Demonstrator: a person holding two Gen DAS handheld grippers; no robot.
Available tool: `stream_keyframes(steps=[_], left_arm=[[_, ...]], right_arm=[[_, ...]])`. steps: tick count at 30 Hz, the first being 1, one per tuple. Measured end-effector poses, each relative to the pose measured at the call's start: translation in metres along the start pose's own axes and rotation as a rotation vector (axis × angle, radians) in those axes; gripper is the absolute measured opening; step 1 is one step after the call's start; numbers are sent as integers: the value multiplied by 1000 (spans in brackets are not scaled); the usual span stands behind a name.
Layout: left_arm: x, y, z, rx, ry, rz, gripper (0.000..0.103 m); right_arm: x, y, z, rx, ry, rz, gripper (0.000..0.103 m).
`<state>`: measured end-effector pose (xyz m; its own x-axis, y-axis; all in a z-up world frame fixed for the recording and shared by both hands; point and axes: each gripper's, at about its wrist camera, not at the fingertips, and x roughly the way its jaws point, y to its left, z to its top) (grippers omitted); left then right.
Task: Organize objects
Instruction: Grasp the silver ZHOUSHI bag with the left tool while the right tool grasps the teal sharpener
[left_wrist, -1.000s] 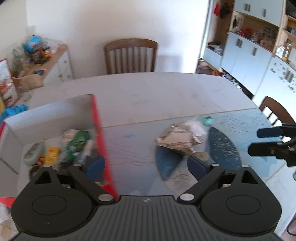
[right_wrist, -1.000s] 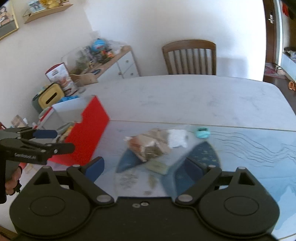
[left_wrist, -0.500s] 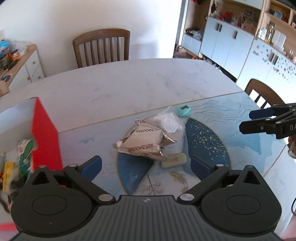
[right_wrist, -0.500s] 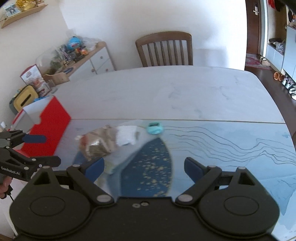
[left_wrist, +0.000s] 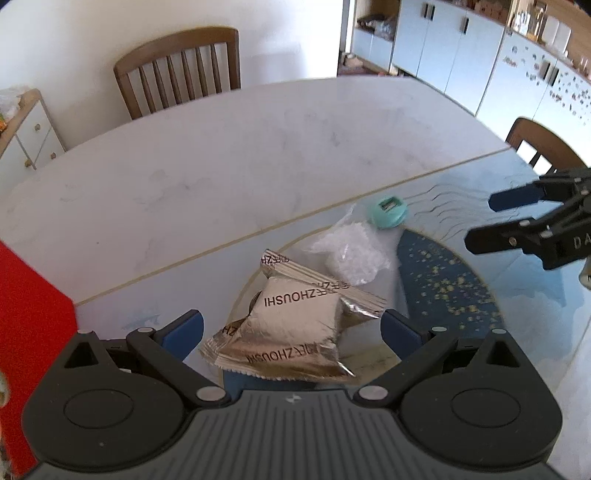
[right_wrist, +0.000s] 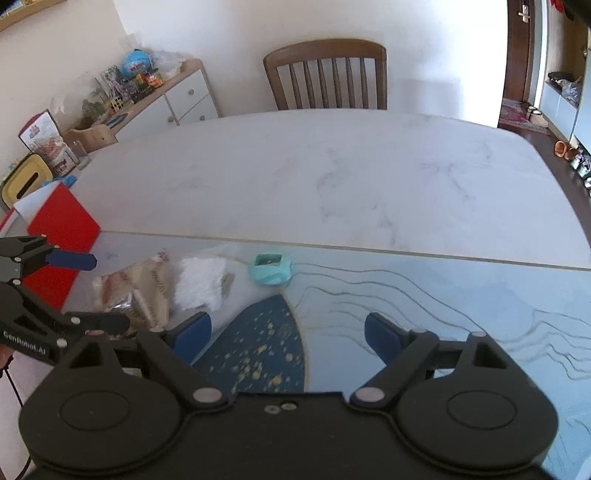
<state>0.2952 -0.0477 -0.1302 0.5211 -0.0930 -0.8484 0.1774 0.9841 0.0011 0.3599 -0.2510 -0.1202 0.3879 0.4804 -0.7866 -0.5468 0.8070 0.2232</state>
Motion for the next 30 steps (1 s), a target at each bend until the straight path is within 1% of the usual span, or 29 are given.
stream_keyframes(steps=[2,7,12,16,18,23,26,28,29,30], left_arm=[[9,2,2,5,14,2,103],[25,6,2,37,38,-20,103],[33,4,1,83,48,-26,103],[35,5,2,85,42,-24,103],[37,4,2,88,41,-16,102],[36,5,1,71,32,2,101],[35,6,0,44,25,2,92],[34,7,1,28,20,-6,78],[33,7,2,21,17,-12,75],[32,8,2,15,17,-20,69]], right_arm=[[11,-1,3,-14,8,-11,86],[33,-1,9,-64,27,-18,82],[48,4,15,-106,39,-12,71],[56,11,21,-148,34,-6,68],[60,15,24,-172,35,-1,63],[66,26,27,-223,29,7,56],[66,29,27,-232,27,15,52],[66,30,26,-240,24,8,46],[65,30,26,-241,21,6,43],[65,30,26,-239,20,4,39]])
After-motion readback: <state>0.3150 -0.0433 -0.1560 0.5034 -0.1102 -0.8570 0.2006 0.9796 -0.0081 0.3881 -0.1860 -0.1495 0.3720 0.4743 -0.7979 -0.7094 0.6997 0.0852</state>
